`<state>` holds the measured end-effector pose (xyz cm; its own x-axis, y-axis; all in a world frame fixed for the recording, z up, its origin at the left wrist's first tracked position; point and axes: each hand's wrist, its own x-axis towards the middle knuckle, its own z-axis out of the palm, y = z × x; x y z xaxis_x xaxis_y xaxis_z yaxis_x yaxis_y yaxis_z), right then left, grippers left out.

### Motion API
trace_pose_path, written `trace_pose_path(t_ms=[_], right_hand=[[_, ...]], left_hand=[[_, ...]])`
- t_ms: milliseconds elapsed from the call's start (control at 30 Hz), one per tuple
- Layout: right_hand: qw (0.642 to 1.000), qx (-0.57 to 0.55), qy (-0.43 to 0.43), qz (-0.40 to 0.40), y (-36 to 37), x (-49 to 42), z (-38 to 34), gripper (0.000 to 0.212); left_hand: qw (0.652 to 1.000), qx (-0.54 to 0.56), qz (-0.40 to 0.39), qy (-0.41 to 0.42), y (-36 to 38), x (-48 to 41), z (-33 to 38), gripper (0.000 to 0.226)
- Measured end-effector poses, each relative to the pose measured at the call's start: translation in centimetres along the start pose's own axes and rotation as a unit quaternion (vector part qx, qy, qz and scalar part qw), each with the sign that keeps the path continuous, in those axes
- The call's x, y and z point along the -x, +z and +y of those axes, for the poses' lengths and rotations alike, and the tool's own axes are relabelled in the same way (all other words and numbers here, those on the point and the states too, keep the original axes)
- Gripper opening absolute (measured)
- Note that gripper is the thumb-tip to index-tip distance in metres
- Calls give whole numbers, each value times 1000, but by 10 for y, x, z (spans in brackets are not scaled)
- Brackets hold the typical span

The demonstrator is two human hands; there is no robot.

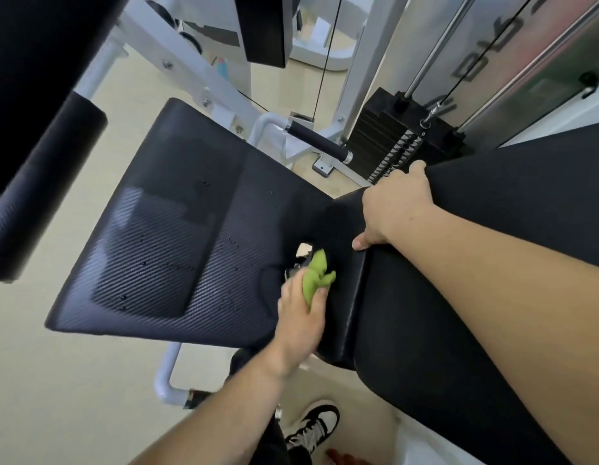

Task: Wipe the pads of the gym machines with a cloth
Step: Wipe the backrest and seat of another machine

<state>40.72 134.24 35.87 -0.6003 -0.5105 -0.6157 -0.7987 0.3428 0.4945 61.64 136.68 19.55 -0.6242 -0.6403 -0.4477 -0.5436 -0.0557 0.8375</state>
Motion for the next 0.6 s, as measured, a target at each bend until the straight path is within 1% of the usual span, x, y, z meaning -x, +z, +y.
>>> trace_pose_path(t_ms=[33,100,133,200,300,400,467,533,600], right_hand=[[1000,3,4,0,0,0,0,85],[1000,7,8,1,-1,2,-2,84],[1000,9,10,2,-1,2,-2,85],[1000,12,11,5,0,3,-2,86],[1000,6,7,19,4,5,1,87],[1000,4,9,20,3,3,-1,86],[1000,5,14,7,0,2,-3,86],[1000,9,18,1,-2,1,-4,87],[1000,14,20,-1,-4,2,-5,87]], left_hand=[[1000,16,20,-14,-2,30,-7,37],[998,44,36,-41,-5,86,-4,39],[997,51,34,-44,-3,107,6,41],[998,46,27,-20,3,124,34,39],[1000,5,12,-6,4,80,55,38],[996,21,-23,-88,-10,23,42,39],[989,48,-28,-135,-10,12,34,37],[986,58,10,-156,-2,21,34,35],[979,52,76,-182,8,43,41,37]])
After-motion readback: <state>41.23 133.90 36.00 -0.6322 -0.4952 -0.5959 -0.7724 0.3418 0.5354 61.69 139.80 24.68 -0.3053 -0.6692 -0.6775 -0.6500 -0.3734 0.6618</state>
